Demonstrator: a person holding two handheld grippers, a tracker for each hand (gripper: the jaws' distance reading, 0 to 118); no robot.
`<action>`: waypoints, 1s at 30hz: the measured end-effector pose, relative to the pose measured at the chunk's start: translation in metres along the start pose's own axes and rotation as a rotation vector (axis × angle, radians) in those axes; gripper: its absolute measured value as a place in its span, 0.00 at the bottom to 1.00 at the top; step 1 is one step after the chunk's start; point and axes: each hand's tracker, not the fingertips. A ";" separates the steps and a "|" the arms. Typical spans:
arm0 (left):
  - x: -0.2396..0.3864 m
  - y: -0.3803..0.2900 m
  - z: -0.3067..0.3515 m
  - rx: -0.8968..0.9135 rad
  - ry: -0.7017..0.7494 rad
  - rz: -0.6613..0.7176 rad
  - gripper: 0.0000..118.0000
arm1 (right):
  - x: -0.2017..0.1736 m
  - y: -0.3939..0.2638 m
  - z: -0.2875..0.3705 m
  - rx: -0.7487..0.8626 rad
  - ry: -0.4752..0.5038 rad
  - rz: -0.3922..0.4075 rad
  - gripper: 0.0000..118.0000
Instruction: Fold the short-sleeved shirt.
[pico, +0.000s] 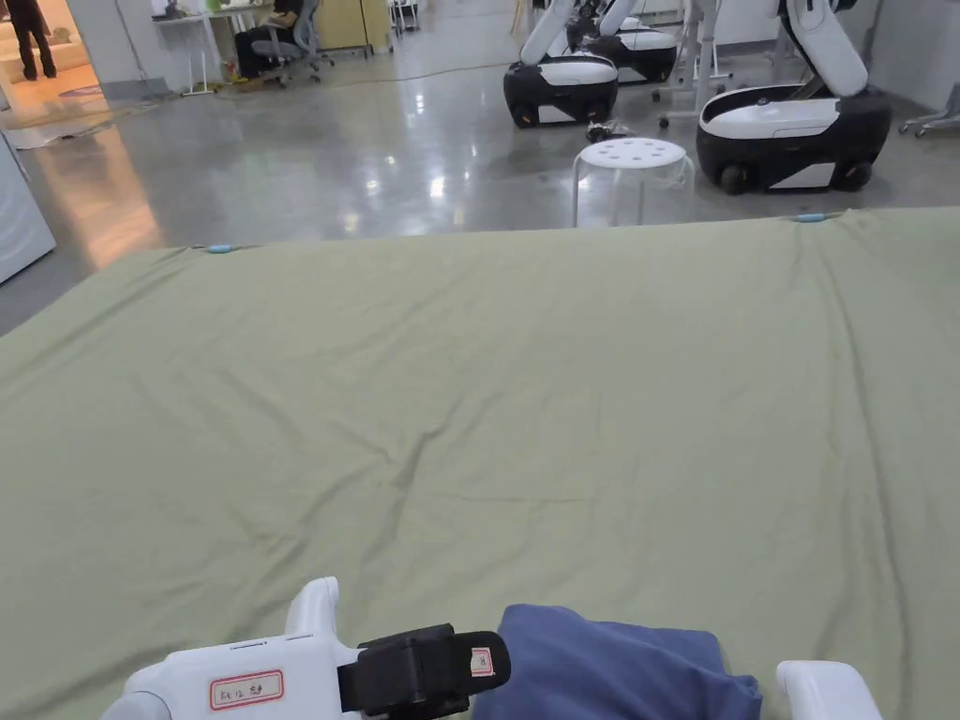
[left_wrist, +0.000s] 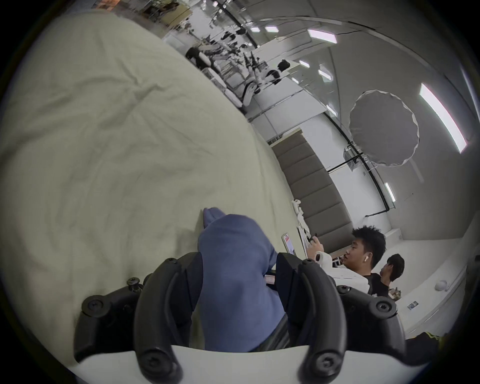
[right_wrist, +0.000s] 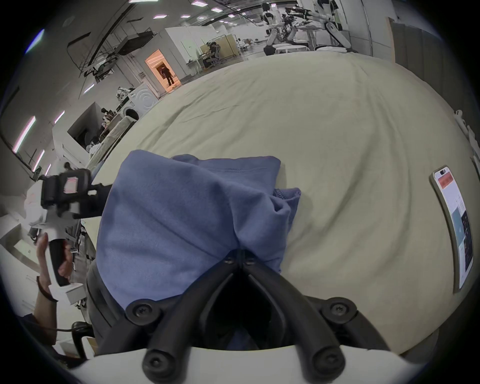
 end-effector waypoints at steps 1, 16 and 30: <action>-0.004 -0.001 -0.004 -0.010 -0.029 0.014 0.50 | 0.001 0.000 0.000 0.001 0.006 -0.009 0.00; -0.010 -0.020 -0.040 -0.054 -0.008 0.058 0.20 | 0.000 -0.009 0.003 0.045 0.013 -0.027 0.00; -0.041 0.056 0.208 0.211 0.350 0.036 0.19 | 0.014 -0.004 0.073 0.357 0.225 -0.216 0.00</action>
